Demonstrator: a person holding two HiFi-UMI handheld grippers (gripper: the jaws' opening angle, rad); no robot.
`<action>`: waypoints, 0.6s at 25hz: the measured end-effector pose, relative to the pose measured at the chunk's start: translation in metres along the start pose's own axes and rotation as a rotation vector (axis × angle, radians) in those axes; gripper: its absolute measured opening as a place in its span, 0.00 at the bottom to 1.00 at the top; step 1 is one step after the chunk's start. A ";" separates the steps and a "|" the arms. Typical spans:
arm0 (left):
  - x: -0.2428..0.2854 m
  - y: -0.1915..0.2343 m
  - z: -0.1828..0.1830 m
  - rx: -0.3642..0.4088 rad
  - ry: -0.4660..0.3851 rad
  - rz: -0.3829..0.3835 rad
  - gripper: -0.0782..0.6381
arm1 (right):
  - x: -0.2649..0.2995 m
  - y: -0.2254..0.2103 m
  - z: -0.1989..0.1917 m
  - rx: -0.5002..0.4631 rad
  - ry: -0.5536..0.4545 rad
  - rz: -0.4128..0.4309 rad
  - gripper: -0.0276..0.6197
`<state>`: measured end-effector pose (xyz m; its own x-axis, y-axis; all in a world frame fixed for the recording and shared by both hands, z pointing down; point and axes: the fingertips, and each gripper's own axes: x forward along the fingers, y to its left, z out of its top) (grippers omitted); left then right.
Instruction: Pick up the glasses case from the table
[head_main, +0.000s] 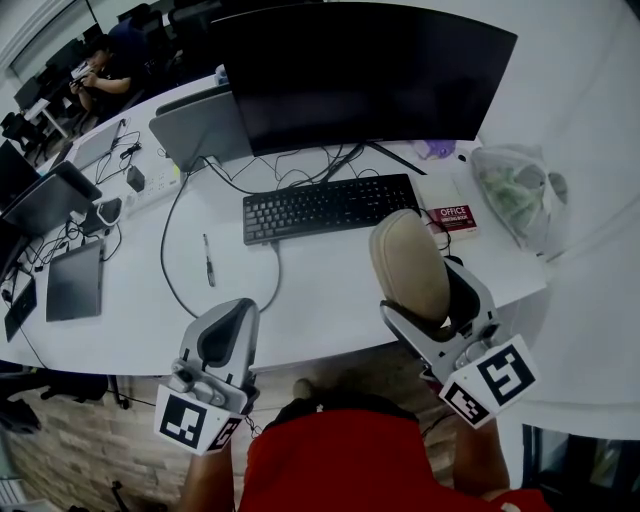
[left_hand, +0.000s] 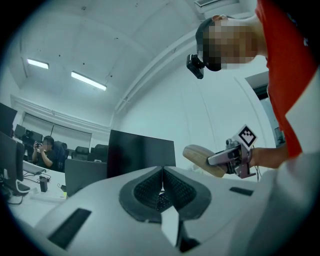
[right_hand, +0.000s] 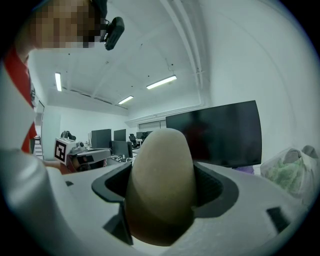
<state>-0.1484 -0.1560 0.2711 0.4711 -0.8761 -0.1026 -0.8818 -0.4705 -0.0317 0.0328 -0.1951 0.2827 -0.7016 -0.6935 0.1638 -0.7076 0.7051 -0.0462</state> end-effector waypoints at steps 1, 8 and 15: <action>0.000 -0.001 0.000 -0.001 0.001 -0.001 0.12 | 0.000 -0.001 0.000 0.001 0.000 0.000 0.62; 0.001 -0.003 -0.001 0.002 -0.003 -0.006 0.12 | 0.002 -0.001 -0.001 -0.002 0.000 0.004 0.62; 0.001 -0.002 -0.002 -0.006 0.000 -0.002 0.12 | 0.006 -0.001 -0.006 -0.001 0.017 0.010 0.63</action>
<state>-0.1461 -0.1566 0.2728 0.4728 -0.8752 -0.1027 -0.8808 -0.4728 -0.0259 0.0297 -0.1995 0.2896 -0.7070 -0.6839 0.1798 -0.7006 0.7120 -0.0469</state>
